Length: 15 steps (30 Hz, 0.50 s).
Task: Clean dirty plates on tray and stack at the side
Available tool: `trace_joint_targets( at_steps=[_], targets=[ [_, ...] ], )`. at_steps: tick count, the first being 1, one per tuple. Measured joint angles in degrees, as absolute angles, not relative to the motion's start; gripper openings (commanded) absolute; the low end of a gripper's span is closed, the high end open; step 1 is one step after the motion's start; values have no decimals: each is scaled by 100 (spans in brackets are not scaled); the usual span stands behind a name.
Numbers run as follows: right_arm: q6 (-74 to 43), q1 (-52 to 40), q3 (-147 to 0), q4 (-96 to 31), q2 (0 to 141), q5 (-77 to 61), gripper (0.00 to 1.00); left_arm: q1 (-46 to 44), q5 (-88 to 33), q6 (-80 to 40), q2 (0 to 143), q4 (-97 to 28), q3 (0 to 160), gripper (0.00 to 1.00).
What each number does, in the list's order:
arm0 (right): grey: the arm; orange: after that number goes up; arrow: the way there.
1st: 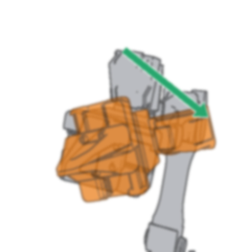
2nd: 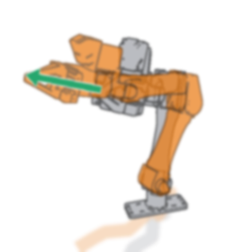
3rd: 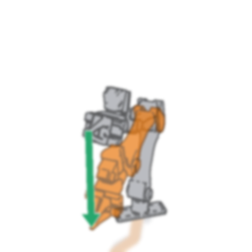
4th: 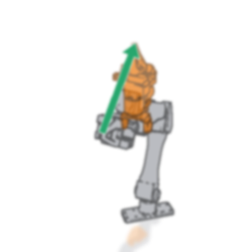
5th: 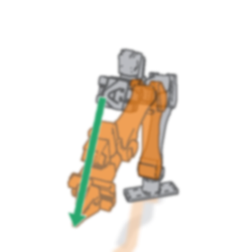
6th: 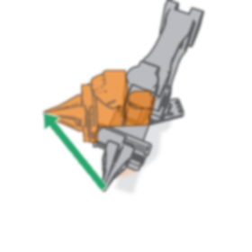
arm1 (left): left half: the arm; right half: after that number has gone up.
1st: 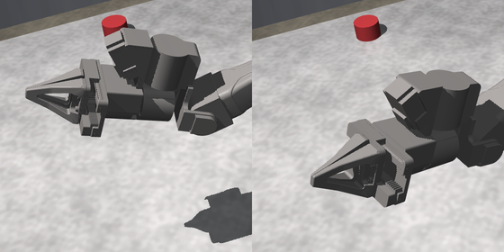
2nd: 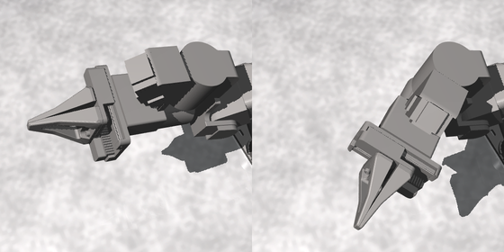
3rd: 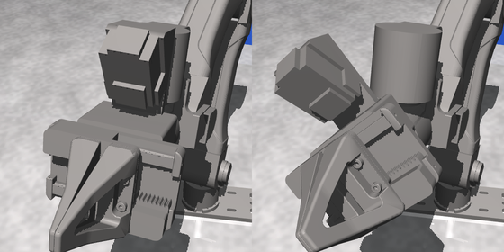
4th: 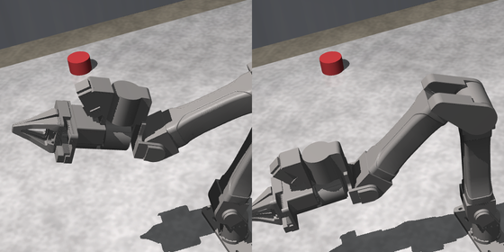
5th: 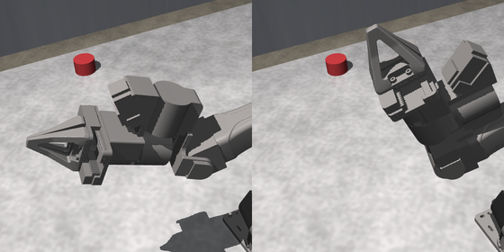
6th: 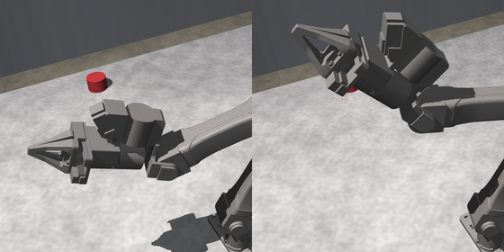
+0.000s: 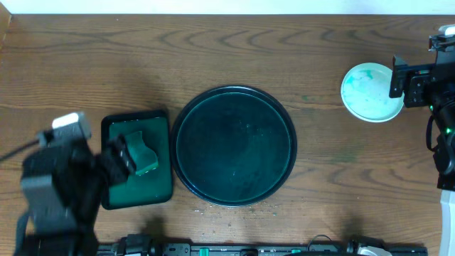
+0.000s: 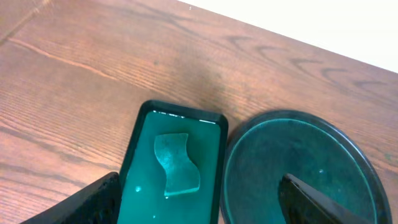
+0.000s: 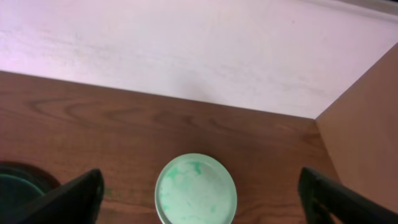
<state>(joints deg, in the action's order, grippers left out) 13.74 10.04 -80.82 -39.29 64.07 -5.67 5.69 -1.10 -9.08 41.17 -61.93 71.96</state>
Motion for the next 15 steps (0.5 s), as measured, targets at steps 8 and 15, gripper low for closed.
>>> trace_joint_targets(
  at_steps=[8,15],
  targets=[
    [1393,1004,-8082,-4016,6405,-329,99,569,-108,-893,3157,-6254,7212,81],
    [1393,1004,-8082,-4180,6405,-172,99,569,-108,-893,3052,-6702,7216,81]
  ],
)
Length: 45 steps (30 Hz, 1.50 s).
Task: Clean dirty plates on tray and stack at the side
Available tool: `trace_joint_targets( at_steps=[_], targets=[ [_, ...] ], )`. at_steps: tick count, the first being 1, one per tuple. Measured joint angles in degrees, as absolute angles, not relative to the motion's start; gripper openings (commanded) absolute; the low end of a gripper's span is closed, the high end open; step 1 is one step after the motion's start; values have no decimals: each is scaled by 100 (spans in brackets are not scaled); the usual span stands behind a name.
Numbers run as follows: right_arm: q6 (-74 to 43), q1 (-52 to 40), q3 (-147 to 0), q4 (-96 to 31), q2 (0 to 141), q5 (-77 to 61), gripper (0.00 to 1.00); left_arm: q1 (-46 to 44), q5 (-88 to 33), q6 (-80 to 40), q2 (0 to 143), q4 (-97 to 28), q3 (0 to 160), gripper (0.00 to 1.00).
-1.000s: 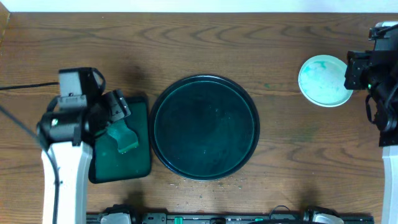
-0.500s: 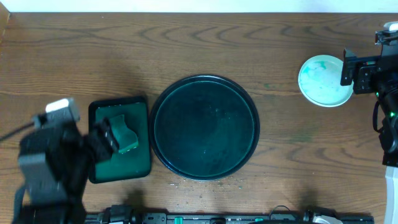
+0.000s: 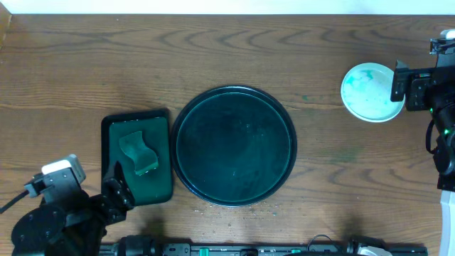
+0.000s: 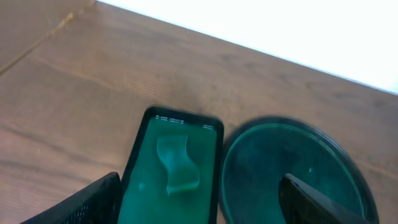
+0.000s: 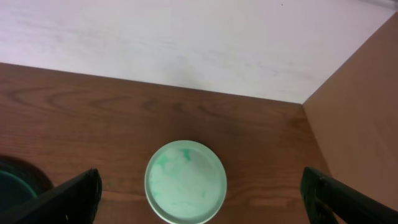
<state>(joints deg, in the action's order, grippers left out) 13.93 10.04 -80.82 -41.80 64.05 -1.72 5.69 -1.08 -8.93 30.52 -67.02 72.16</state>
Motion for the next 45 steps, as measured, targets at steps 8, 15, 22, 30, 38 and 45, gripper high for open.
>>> trace_joint_targets(
  at_steps=[8,15,22,30,38,45],
  targets=[
    [1393,1004,-8082,-4296,6405,-145,99,569,-108,-893,3052,-7050,7216,81],
    [1393,1004,-8082,-4381,6407,-145,99,569,-108,-893,3052,-7052,7216,81],
    [1393,1004,-8082,-4460,6407,-145,99,569,-108,-893,3052,-7054,7216,80],
    [1393,1004,-8082,-4602,6407,-145,99,569,-108,-893,3052,-7054,7216,80],
    [1197,1004,-8082,-4611,6407,-336,99,569,-108,-893,3052,-7054,7216,81],
    [497,1004,-8082,-4617,6407,-860,99,569,-108,-893,3052,-7054,7216,80]
  ],
)
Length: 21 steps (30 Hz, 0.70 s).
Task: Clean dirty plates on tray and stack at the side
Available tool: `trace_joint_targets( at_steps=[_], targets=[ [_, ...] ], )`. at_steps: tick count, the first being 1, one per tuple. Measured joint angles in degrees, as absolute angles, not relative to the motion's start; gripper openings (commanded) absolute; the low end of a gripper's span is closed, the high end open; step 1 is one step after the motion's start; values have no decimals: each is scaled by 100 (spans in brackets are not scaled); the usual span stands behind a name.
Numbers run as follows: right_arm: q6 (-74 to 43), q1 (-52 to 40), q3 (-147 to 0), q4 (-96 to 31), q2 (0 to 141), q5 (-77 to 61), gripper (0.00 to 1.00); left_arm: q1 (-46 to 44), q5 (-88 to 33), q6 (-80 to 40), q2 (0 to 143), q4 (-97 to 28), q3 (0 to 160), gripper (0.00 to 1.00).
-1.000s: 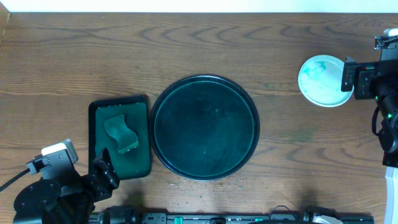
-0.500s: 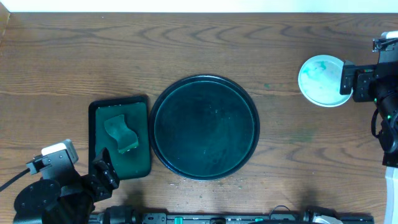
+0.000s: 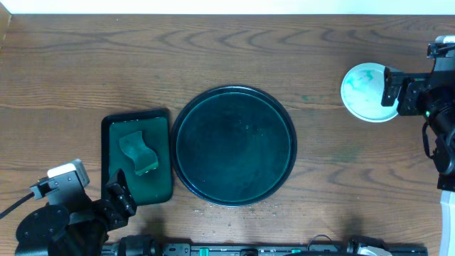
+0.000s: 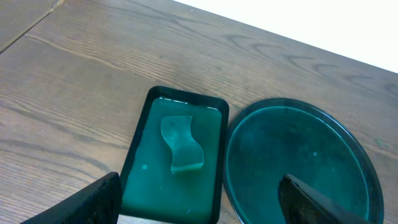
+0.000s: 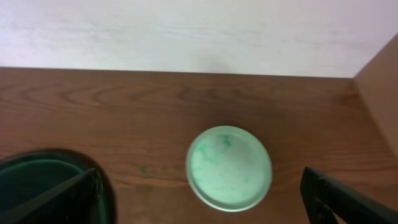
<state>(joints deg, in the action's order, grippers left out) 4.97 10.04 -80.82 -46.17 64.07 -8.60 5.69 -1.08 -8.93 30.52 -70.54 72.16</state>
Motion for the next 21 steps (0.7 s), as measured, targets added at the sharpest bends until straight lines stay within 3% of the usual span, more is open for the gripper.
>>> trace_joint_targets(
  at_steps=[21],
  targets=[
    [259,1004,-8082,-5002,6407,-694,99,569,-108,-893,3052,-7054,7216,81]
  ],
)
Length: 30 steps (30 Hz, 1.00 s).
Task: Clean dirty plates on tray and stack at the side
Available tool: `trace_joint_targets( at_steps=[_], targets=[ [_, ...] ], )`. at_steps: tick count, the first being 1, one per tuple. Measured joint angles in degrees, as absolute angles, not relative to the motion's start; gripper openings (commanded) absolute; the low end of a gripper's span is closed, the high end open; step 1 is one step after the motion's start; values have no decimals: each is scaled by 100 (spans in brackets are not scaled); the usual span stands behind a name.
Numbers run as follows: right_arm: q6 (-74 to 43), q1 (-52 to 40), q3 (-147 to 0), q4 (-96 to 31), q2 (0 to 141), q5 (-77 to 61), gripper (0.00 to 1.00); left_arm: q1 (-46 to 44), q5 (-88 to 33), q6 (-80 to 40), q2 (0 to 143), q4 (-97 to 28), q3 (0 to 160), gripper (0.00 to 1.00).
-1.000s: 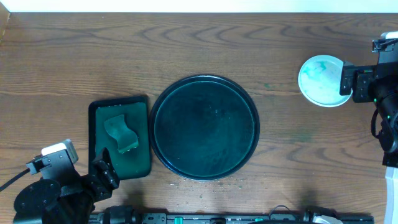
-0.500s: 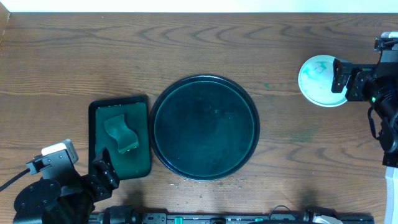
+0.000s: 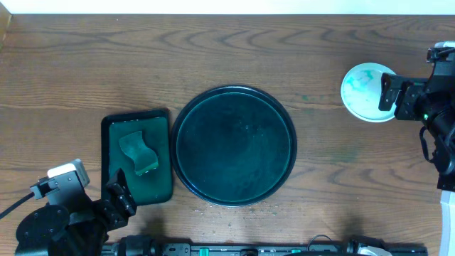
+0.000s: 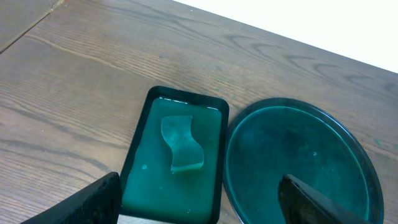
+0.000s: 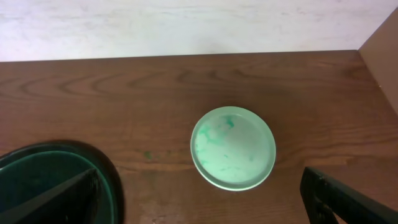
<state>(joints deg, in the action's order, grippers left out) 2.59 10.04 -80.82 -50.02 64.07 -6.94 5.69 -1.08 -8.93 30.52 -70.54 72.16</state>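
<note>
A white plate (image 3: 365, 92) smeared with green lies on the wood at the far right, off the round dark green tray (image 3: 234, 146) in the middle; the plate (image 5: 233, 148) also shows in the right wrist view. My right gripper (image 3: 393, 94) hangs open just right of the plate, over its right edge. A green sponge (image 3: 138, 153) lies in a shallow rectangular tray (image 3: 160, 188) of green liquid to the left of the round tray. My left gripper (image 3: 119, 198) stands open at the front left, just short of that tray's near left corner, holding nothing.
Bare wood table (image 3: 213, 57) surrounds the trays. A brown side wall (image 5: 385, 56) rises at the right end of the table, behind the plate. The table's far left corner (image 4: 25, 25) meets another panel.
My right gripper has edged a little to the left, toward the plate, and its wrist view now looks down more steeply on the plate. The left gripper, sponge and trays are unchanged.
My left gripper was first open over the rectangular tray beside the sponge. Half a second later it stood back at the front left corner, where it has stayed. The right gripper has stayed open by the smeared plate throughout, creeping toward it.
</note>
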Motion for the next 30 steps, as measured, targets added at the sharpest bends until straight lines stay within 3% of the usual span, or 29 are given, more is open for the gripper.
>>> trace_joint_targets(
  at_steps=[16,30],
  targets=[
    [261,1004,-7662,-4757,5922,-534,99,569,-108,-893,3052,-7054,7216,80],
    [242,596,-3479,-1293,1914,-451,99,569,-108,-893,3052,-7057,7220,80]
  ],
)
